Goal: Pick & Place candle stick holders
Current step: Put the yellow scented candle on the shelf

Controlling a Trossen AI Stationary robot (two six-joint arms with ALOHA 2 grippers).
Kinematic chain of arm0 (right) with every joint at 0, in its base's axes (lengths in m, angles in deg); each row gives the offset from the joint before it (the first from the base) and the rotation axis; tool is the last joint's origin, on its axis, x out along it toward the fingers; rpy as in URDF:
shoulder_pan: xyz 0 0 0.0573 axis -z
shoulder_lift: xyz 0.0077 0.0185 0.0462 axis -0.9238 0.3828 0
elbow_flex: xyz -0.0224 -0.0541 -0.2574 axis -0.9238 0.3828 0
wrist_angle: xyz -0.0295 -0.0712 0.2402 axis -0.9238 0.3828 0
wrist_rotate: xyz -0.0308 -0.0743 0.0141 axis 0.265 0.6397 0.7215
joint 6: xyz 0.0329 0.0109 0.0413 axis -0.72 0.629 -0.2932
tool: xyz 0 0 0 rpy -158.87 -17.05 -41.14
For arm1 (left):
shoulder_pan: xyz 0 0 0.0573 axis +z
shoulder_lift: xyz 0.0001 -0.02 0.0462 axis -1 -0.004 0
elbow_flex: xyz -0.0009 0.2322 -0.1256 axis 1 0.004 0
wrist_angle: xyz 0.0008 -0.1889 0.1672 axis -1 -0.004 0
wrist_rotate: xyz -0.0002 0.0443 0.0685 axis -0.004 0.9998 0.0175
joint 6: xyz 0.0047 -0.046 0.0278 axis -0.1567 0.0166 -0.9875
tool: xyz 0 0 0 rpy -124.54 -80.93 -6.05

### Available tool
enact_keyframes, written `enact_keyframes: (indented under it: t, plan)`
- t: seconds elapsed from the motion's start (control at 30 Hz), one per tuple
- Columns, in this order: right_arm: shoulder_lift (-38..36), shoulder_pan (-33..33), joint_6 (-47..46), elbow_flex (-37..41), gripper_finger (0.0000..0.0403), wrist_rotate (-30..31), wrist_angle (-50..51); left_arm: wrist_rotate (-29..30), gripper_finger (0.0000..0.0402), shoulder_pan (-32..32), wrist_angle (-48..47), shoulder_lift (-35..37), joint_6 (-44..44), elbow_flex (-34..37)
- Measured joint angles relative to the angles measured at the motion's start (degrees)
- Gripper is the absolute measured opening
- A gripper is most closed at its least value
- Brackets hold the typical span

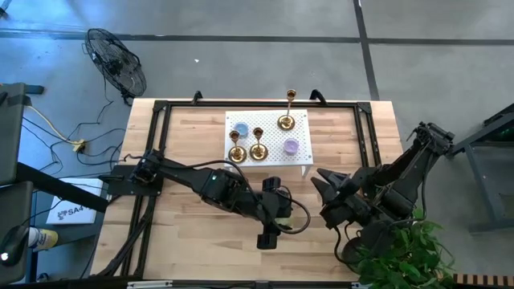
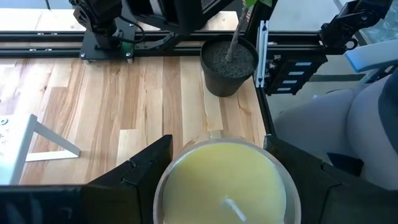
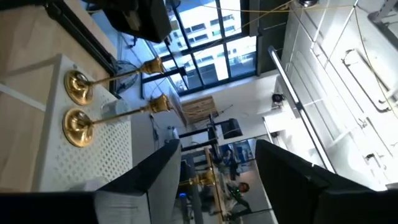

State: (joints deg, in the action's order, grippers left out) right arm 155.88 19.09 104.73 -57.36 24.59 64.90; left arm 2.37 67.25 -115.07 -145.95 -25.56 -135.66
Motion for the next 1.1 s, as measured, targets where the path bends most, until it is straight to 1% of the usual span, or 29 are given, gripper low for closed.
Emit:
enact_keyframes:
  t: [0.2, 0.37, 0.47, 0.7, 0.8, 0.9, 0.97, 1.03, 1.1]
  plan:
    - [0.0, 0.0, 1.4, 0.0, 0.0222, 0.1, 0.8, -0.1, 0.0222, 0.0, 0.0, 0.0, 0.0, 0.0]
    - [0.1, -0.7, 1.2, 0.0, 0.024, -0.1, 5.2, -1.4, 0.0222, 0.0, 0.1, 0.0, 0.0, 0.0]
    - [0.5, -1.3, 1.0, 0.0, 0.0249, -0.2, 5.9, -1.4, 0.0222, 0.0, 0.1, 0.0, 0.0, 0.0]
    - [1.6, -1.9, 1.2, 0.0, 0.0261, 0.1, 6.5, -1.4, 0.0222, 0.0, 0.1, 0.0, 0.0, 0.0]
    - [1.6, -1.9, 1.6, 0.0, 0.0261, -2.2, 6.3, -1.4, 0.0222, 0.0, 0.1, 0.0, 0.0, 0.0]
    - [1.6, -1.7, 2.8, 0.0, 0.0261, -3.1, 4.3, -1.4, 0.0222, 0.0, 0.1, 0.0, 0.0, 0.0]
    - [1.6, -1.7, 1.1, 0.0, 0.0262, -4.2, 3.5, -1.4, 0.0222, 0.0, 0.1, 0.0, 0.0, 0.0]
    - [1.6, -1.3, 1.0, 0.0, 0.0262, -6.6, 2.3, -1.4, 0.0222, 0.0, 0.1, 0.0, 0.0, 0.0]
    - [1.6, -1.0, -1.5, 0.0, 0.0262, -8.7, 0.9, -1.4, 0.0222, 0.0, 0.1, 0.0, 0.0, 0.0]
